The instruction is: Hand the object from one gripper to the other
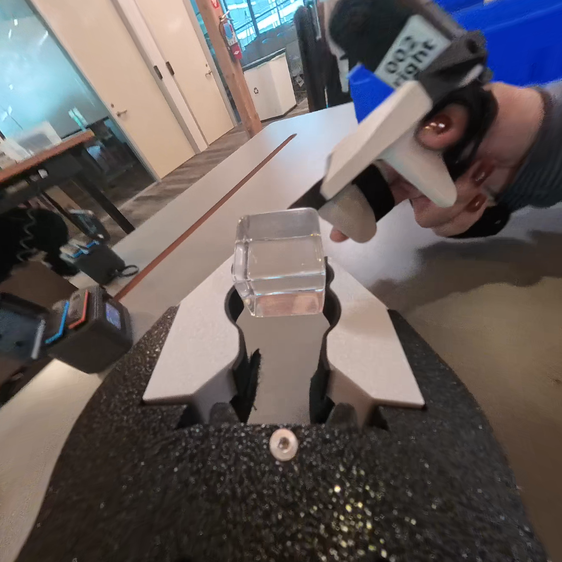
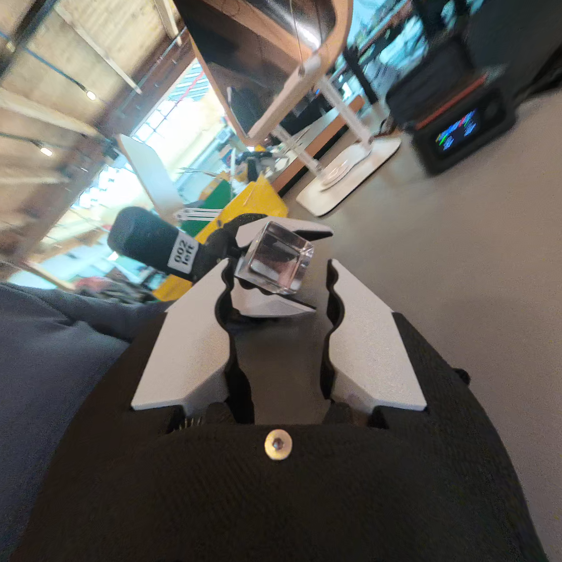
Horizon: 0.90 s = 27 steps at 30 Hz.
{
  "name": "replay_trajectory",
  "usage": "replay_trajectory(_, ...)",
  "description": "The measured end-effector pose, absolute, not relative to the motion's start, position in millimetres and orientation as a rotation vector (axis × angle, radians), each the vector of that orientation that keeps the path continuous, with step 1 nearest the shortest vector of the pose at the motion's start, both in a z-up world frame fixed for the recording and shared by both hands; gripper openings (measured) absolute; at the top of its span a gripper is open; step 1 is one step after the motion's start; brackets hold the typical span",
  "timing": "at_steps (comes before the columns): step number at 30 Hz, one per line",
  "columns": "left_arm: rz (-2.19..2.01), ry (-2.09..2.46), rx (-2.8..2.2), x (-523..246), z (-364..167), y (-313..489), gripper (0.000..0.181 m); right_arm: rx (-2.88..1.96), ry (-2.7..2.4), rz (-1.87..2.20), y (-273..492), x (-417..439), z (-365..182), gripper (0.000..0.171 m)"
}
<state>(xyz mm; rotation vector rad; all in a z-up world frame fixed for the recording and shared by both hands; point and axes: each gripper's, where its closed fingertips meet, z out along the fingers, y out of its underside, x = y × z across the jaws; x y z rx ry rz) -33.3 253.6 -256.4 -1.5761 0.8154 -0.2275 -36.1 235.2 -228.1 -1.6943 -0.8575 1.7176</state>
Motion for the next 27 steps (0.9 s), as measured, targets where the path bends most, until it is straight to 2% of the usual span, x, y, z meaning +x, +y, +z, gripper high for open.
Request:
replay_trajectory(3,-0.437,0.654,-1.598,-42.5,-244.3,256.2,0.049,-1.478,-0.926,1.428,249.7,-22.4,-215.0,0.075)
replay_trajectory(11,-1.402,0.282,-1.39,-40.6,-194.3,234.1,0.049,-0.868,-1.164,0.549,219.3,-28.7,-193.5,0.076)
replay_trajectory(15,-1.815,0.122,-1.281,-33.5,-183.3,225.5,0.049,-0.756,-1.17,0.282,209.1,-44.1,-194.0,0.075)
replay_trajectory(19,-1.997,0.051,-1.233,-20.2,-182.4,218.8,0.048,-0.729,-1.169,0.18,206.5,-52.2,-195.7,0.064)
replay_trajectory(27,-2.028,0.112,-1.31,4.6,-192.0,209.3,0.052,-0.82,-1.144,0.204,213.8,-52.7,-198.9,0.045)
